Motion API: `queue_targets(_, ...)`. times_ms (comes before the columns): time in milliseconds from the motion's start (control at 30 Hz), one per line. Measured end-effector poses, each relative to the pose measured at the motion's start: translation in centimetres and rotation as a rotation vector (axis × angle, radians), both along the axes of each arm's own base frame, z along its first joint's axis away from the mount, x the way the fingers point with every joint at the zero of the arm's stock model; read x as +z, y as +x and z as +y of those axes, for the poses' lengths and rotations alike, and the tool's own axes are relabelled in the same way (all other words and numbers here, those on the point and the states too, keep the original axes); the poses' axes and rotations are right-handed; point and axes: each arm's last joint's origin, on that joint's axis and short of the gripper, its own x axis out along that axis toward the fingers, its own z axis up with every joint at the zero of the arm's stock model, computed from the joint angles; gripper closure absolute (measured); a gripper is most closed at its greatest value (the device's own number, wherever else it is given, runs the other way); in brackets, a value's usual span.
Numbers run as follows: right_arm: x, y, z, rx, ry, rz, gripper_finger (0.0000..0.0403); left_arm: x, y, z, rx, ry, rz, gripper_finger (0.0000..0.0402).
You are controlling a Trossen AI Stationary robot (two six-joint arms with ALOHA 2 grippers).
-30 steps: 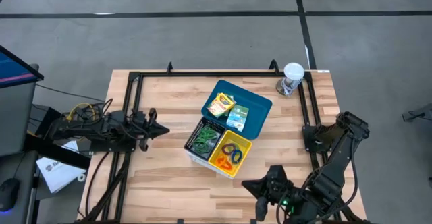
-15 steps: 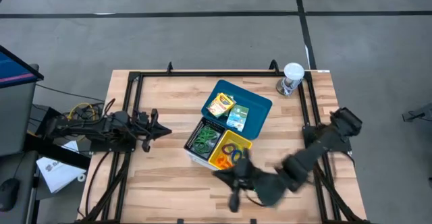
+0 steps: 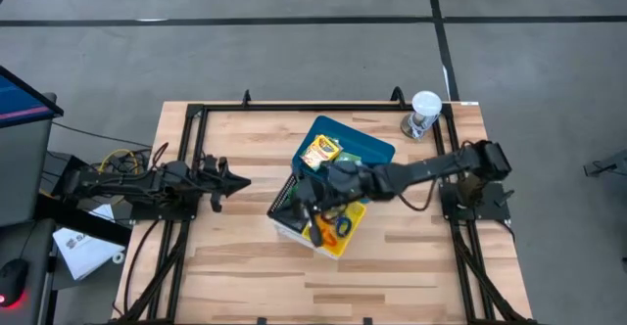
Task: Pick & Place Office Desk Supplies
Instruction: Return to Home Position
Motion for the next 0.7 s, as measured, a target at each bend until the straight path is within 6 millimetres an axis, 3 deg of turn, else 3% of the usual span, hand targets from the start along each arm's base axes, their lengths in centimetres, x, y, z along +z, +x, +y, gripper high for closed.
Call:
queue_targets(200,-1.0,0.1,-3.0,0.131,-0.109,0.102,0.0403,-0.1,0.0,0.0,0.001,-0.01,0.008,0.0394)
queue_targets(333,-0.4,-1.0,-4.4,0.226,-0.176,0.127,0.0403,-0.1,0.1,0.0,0.001,-0.01,0.01,0.0395)
queue_targets(600,1.0,-5.0,-6.3,0.268,-0.34,-0.003,0.0403,-0.1,0.1,0.0,0.005,-0.01,0.014,0.0394)
queue_targets(700,0.2,-7.4,-7.6,0.214,-0.343,-0.09,0.0403,-0.2,0.2,0.0,0.005,-0.01,0.025,0.0396)
